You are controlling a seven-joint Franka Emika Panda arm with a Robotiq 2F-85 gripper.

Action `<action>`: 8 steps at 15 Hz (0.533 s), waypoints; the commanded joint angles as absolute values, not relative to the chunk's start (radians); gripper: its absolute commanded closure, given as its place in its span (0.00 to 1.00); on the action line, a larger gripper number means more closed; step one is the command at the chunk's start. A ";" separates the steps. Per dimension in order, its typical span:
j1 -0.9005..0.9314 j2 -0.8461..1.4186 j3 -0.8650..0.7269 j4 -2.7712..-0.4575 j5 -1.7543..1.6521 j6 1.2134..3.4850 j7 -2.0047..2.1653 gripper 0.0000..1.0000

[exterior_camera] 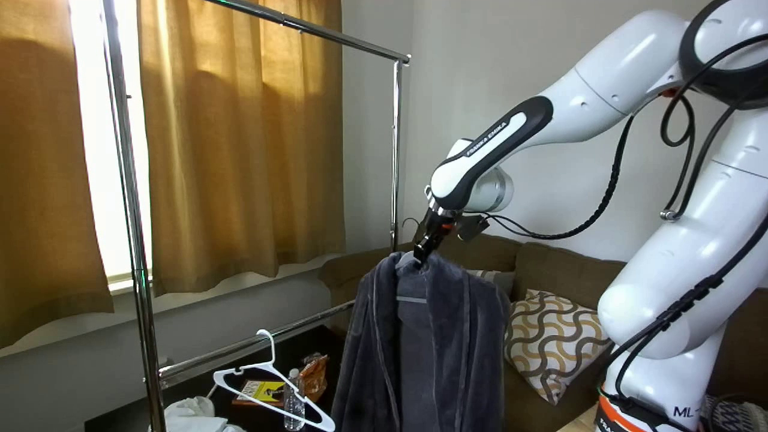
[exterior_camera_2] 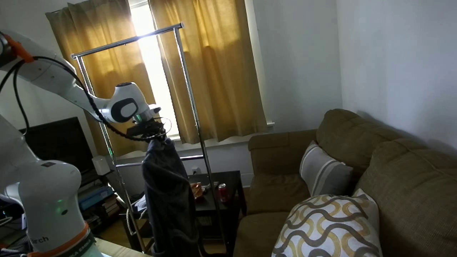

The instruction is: Move the hanger with the rob to the top rod

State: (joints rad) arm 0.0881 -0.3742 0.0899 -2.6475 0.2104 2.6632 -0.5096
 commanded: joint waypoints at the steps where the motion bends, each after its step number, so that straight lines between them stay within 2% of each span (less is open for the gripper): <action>1: 0.109 -0.564 0.068 -2.636 0.093 2.531 -0.406 0.97; 8: 0.125 -0.648 0.090 -2.472 0.012 2.470 -0.265 0.97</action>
State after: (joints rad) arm 0.1059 -0.6174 0.0860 -2.5468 0.0492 2.4928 -0.3347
